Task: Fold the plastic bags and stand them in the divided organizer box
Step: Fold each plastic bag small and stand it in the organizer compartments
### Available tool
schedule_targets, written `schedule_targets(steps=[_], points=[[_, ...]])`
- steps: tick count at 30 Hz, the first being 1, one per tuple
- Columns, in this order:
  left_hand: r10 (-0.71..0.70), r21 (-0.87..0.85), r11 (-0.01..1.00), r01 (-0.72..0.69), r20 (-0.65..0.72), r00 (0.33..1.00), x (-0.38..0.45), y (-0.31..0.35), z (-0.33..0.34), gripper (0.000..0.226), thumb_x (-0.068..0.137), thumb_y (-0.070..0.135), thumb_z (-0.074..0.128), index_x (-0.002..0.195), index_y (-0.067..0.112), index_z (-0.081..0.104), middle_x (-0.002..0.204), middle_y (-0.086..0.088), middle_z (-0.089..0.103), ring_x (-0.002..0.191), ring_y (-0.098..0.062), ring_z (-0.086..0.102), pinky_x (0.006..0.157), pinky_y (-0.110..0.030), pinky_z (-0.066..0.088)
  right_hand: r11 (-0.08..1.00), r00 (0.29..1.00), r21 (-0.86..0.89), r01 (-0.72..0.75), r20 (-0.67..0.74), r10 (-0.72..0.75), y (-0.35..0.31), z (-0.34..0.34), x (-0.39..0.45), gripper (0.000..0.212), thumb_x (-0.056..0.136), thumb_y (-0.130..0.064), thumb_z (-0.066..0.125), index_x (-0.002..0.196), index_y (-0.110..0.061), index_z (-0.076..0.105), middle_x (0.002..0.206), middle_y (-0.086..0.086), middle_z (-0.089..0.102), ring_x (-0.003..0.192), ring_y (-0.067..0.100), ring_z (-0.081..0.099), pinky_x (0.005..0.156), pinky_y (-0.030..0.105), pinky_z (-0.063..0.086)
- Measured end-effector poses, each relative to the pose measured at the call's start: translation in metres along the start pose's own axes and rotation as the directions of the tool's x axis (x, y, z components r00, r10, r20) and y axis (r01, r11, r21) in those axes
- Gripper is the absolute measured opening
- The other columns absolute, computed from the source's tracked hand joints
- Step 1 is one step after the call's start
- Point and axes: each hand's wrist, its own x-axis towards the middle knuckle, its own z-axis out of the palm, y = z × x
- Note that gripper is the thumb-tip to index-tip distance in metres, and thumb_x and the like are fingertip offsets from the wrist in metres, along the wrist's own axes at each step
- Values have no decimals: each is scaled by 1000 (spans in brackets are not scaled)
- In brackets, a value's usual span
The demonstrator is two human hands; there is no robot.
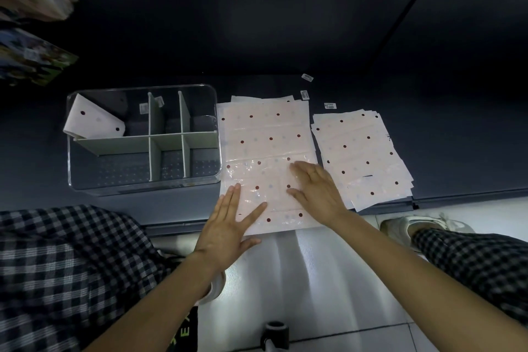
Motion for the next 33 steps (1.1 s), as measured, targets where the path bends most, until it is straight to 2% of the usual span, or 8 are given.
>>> schedule_targets(steps=[8,14,18,21,23,26,29,33], points=[[8,-13,1000,-7,49,999,-1,-1,-6,74,89,68,23,132,47,-33,147,-18,-36,133,-30,-37,112,-38,-19,990,938,132,-46,345,-2,-25,-24,54,40,84,-19,67,119,-14,50,121,5,54,118,21,45,97,31,36],[-127,-301,948,101,-67,990,-5,2,-31,62,95,51,39,149,34,15,159,-5,-3,146,-22,-11,118,-34,-7,999,891,38,-26,454,6,-27,-32,59,21,88,-26,61,106,-15,56,98,-4,43,104,18,35,82,28,30],[-431,-733,673,100,-279,858,-2,10,-60,40,92,27,58,130,17,52,140,-3,43,132,-20,35,105,-17,23,863,930,450,-230,362,59,-27,-51,41,14,91,-21,58,86,-18,46,90,-2,49,82,15,46,61,20,34],[-574,-952,278,130,-56,817,6,15,-82,39,90,22,62,127,15,53,132,1,49,115,-13,49,88,-15,36,449,945,832,-327,290,151,-39,-72,19,8,91,-17,61,92,-13,54,82,-3,56,72,11,54,63,16,45],[-538,-984,84,157,88,838,9,18,-95,41,89,23,63,128,13,52,128,2,53,108,-13,55,75,-14,44,182,934,920,-346,320,157,-49,-80,8,22,91,-14,59,109,-2,54,93,8,63,81,21,62,79,33,53],[-398,-979,-181,99,165,903,6,21,-110,24,91,15,61,113,5,63,112,-9,68,100,-21,65,83,-25,54,-9,932,938,-346,344,115,-66,-89,-6,23,92,-10,56,113,-2,54,97,13,66,84,25,65,79,36,56],[-364,-945,-324,40,163,917,1,23,-121,14,90,8,59,99,2,68,96,-11,73,84,-19,70,73,-24,57,25,939,944,-330,325,111,-78,-93,-16,22,91,-11,58,112,-3,55,94,12,66,83,24,64,81,38,54],[-378,-954,-297,40,156,912,-7,14,-128,10,90,7,59,91,2,69,81,-4,74,72,-11,70,60,-18,53,208,966,950,-233,201,162,-82,-98,-23,8,86,-6,65,89,-9,58,75,2,71,69,15,66,71,27,55]])
